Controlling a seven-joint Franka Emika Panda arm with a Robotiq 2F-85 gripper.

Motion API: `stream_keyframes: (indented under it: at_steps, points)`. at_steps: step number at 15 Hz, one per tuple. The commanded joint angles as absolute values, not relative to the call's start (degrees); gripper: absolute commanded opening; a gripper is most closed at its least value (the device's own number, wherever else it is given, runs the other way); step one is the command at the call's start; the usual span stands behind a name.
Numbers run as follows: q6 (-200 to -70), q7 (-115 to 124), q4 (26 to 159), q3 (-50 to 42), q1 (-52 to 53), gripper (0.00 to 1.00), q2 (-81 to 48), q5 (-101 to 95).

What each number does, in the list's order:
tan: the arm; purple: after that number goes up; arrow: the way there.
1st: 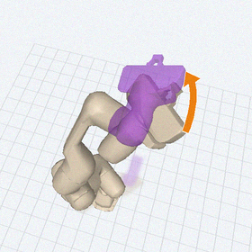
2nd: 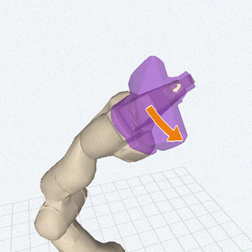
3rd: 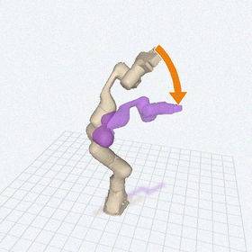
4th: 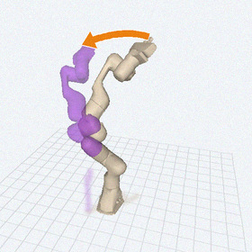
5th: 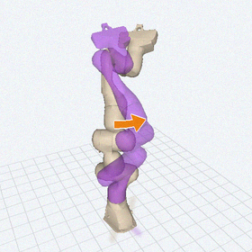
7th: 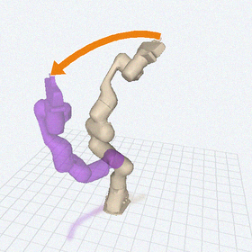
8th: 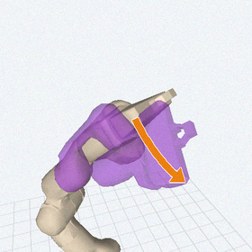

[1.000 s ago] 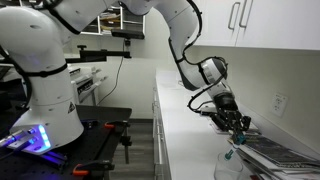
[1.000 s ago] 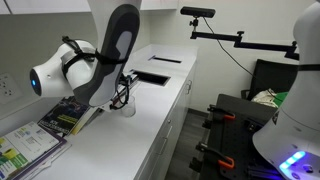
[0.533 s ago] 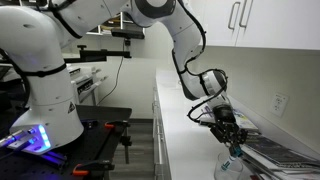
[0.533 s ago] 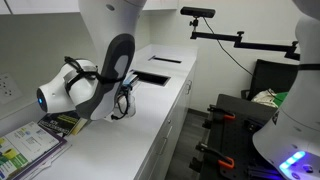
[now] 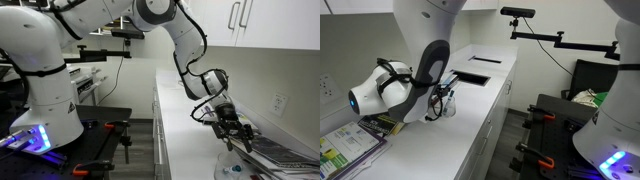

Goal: Put the green marker in the glass cup

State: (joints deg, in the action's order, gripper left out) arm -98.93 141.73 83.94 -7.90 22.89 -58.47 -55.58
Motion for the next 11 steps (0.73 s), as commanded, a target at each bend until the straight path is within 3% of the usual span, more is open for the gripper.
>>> stream_keyframes:
  at_steps: [1, 2, 11]
  points:
    - [-101.83, 142.17, 89.11, -4.61, 20.82, 0.95, -52.54, -55.44]
    - [-103.64, 139.68, 91.27, -2.87, 19.66, 1.00, -50.30, -54.55]
    - [-119.26, 132.32, 117.24, 4.09, 14.95, 1.00, -31.61, -50.73]
